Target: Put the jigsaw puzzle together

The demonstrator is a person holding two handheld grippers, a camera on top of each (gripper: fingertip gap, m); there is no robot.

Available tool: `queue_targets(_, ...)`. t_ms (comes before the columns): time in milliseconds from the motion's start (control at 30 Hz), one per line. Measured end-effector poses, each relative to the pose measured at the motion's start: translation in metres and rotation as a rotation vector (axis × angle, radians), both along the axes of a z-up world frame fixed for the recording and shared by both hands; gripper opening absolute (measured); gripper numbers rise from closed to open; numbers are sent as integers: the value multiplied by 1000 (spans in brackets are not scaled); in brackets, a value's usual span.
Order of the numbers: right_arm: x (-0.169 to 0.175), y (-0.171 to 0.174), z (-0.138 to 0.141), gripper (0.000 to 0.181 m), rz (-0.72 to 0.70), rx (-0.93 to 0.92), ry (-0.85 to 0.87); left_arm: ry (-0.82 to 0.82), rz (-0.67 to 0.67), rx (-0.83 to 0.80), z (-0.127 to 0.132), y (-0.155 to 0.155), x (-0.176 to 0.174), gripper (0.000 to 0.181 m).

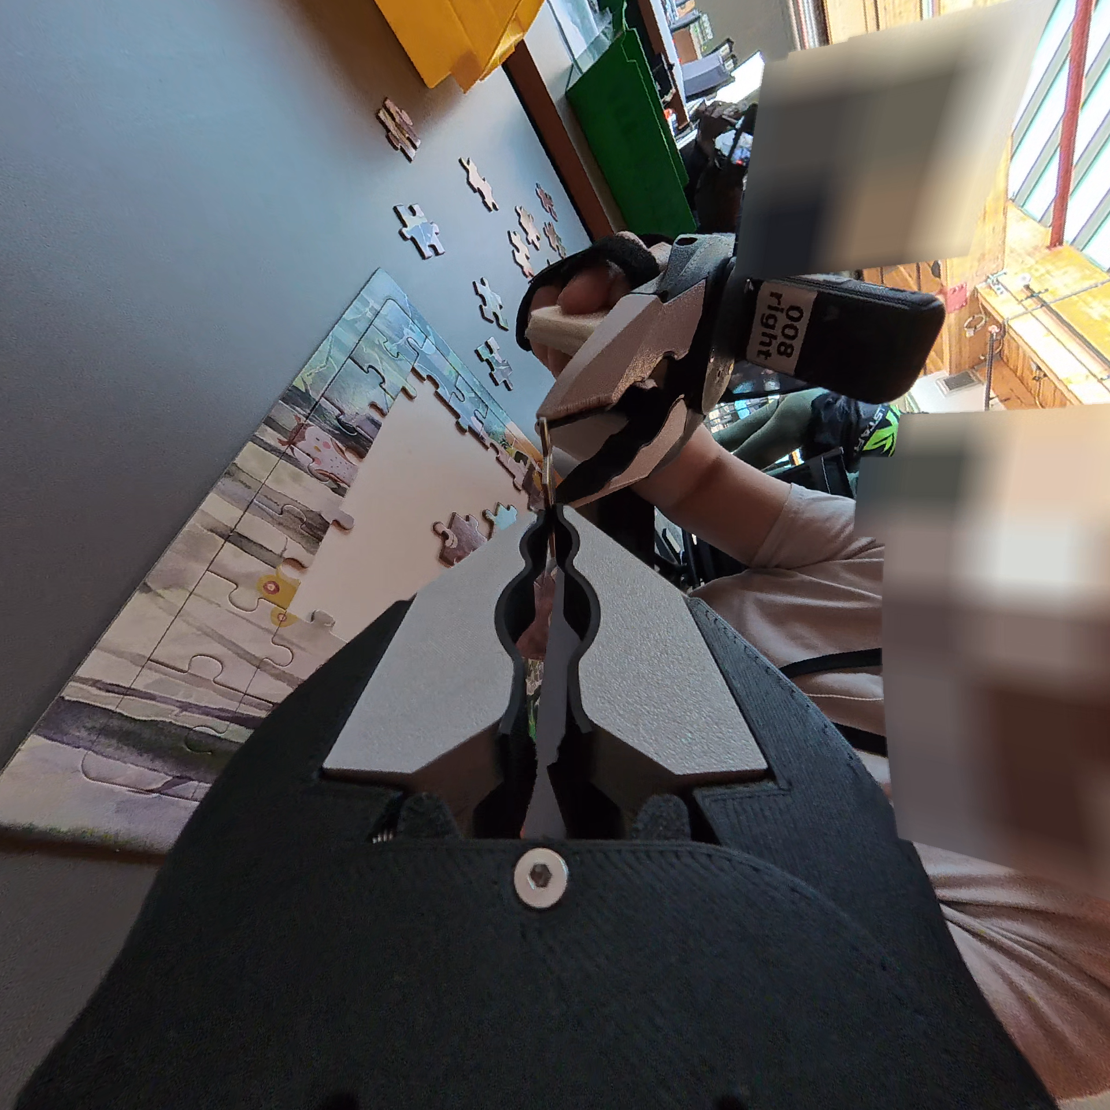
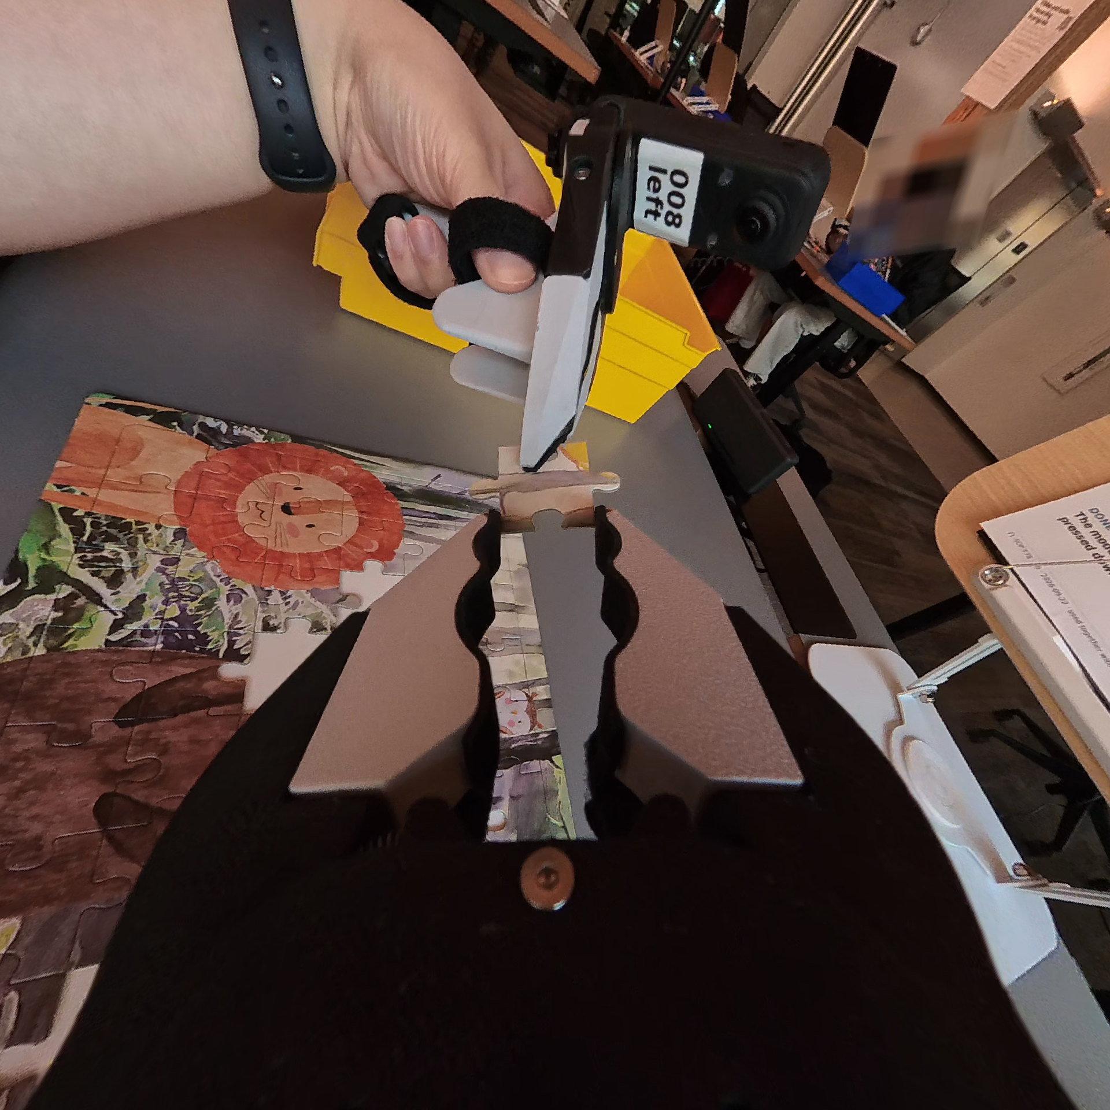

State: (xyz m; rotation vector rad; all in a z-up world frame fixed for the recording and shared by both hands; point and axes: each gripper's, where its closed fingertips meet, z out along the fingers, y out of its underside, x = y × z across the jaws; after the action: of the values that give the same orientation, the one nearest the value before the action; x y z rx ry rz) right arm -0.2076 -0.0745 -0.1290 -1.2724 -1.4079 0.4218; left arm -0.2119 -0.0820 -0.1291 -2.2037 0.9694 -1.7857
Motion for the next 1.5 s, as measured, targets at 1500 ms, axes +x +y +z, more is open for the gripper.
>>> queue_targets(1500, -3, 3, -96, 29, -34, -549, -330, 694, 11, 19, -113, 18, -24, 0)
